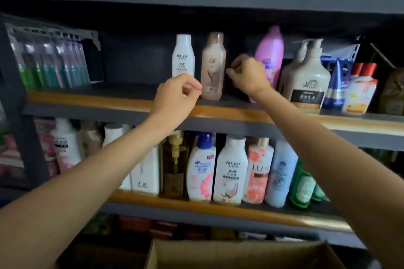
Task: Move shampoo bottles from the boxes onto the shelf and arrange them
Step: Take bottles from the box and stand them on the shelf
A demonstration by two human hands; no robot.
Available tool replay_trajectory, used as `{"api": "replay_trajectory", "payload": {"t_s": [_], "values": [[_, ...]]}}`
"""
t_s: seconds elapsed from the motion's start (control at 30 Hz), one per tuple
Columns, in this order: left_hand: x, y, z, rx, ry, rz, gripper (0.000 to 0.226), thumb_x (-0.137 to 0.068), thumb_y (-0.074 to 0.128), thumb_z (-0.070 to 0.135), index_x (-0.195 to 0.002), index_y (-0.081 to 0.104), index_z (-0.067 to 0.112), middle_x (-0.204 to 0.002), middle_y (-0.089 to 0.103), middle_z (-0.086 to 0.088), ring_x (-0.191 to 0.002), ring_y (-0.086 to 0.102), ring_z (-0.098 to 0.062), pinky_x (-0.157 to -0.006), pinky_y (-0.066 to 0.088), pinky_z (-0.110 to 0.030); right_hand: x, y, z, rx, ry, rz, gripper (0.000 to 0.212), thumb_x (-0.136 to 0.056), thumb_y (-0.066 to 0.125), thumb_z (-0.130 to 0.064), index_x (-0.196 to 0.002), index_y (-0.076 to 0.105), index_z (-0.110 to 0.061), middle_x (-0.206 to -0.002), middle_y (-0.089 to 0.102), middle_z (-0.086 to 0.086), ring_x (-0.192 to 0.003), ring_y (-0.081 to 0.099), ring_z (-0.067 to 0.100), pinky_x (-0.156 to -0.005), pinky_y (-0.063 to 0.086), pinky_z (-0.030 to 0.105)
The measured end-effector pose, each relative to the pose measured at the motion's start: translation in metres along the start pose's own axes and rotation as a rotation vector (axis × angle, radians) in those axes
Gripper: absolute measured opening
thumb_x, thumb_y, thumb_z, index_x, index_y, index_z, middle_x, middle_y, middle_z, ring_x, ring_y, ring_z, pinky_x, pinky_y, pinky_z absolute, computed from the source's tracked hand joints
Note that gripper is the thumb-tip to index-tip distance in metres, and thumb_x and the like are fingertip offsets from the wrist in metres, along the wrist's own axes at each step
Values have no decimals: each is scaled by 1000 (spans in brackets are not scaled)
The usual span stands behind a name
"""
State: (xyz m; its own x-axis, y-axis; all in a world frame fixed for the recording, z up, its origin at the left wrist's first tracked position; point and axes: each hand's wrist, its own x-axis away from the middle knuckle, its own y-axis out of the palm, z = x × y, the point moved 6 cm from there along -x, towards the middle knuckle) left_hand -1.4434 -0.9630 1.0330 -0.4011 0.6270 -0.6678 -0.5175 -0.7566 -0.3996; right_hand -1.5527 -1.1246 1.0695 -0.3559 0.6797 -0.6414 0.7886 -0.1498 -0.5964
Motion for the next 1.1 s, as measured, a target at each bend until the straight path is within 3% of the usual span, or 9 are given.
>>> {"api": "replay_trajectory", "payload": {"t_s": [0.23, 0.37, 0.43, 0.53, 0.6, 0.7, 0.87, 1.0, 1.1], "values": [[101, 95, -29, 112, -109, -476, 20, -86, 54, 4, -81, 61, 22, -86, 68, -3, -74, 60, -3, -72, 46, -14, 154, -35, 7, 18, -312, 187, 28, -82, 43, -25, -87, 63, -7, -71, 69, 5, -67, 67, 28, -65, 53, 43], [175, 150, -59, 134, -249, -688, 19, -87, 55, 8, -78, 58, 24, -85, 65, 1, -85, 62, -13, -81, 49, -25, 201, -10, 43, -83, -310, 4, 20, -84, 46, -16, -85, 61, -3, -59, 67, 4, -53, 64, 20, -58, 53, 37], [214, 171, -78, 106, -314, -818, 11, -87, 55, 16, -82, 61, 23, -89, 66, 0, -88, 62, -16, -85, 50, -33, 255, 36, 68, 45, -386, -334, 25, -83, 44, -22, -89, 64, -8, -67, 69, 4, -57, 65, 23, -54, 53, 34], [265, 182, -112, -55, -400, -986, 15, -91, 53, 17, -100, 65, 16, -96, 63, 1, -92, 59, -14, -81, 47, -26, 365, 111, 146, 520, -332, -1303, 28, -90, 47, -23, -114, 59, -16, -108, 64, 7, -96, 62, 28, -76, 54, 37], [287, 182, -129, -112, -455, -1050, 16, -94, 51, 17, -105, 64, 15, -103, 62, 1, -97, 59, -14, -79, 46, -23, 419, 129, 192, 686, -258, -1600, 31, -92, 48, -19, -122, 55, -12, -119, 59, 12, -104, 59, 31, -78, 51, 37], [303, 183, -145, -183, -499, -1080, 18, -95, 49, 18, -108, 62, 16, -108, 60, 0, -87, 56, -11, -70, 45, -20, 460, 150, 234, 718, -44, -1645, 37, -95, 43, -35, -124, 53, -14, -123, 57, 8, -101, 55, 24, -81, 42, 33], [311, 193, -148, -212, -510, -1097, 18, -96, 48, 16, -109, 61, 15, -110, 60, -2, -83, 55, -12, -72, 45, -24, 478, 165, 247, 769, -150, -1628, 39, -93, 47, -27, -127, 53, -9, -129, 53, 12, -118, 50, 29, -96, 39, 35], [304, 196, -137, -183, -443, -1153, 21, -94, 51, 16, -113, 59, 17, -118, 60, -1, -100, 57, -14, -84, 48, -26, 450, 150, 227, 530, 213, -1625, 36, -90, 54, -10, -126, 51, -7, -129, 53, 13, -113, 54, 30, -89, 45, 36], [295, 194, -124, -115, -414, -1290, 34, -91, 58, 21, -124, 52, 19, -128, 55, 2, -100, 53, -9, -85, 44, -25, 401, 132, 193, 404, 126, -1512, 28, -86, 64, -24, -109, 58, -9, -109, 64, 11, -95, 63, 27, -75, 46, 32]]}}
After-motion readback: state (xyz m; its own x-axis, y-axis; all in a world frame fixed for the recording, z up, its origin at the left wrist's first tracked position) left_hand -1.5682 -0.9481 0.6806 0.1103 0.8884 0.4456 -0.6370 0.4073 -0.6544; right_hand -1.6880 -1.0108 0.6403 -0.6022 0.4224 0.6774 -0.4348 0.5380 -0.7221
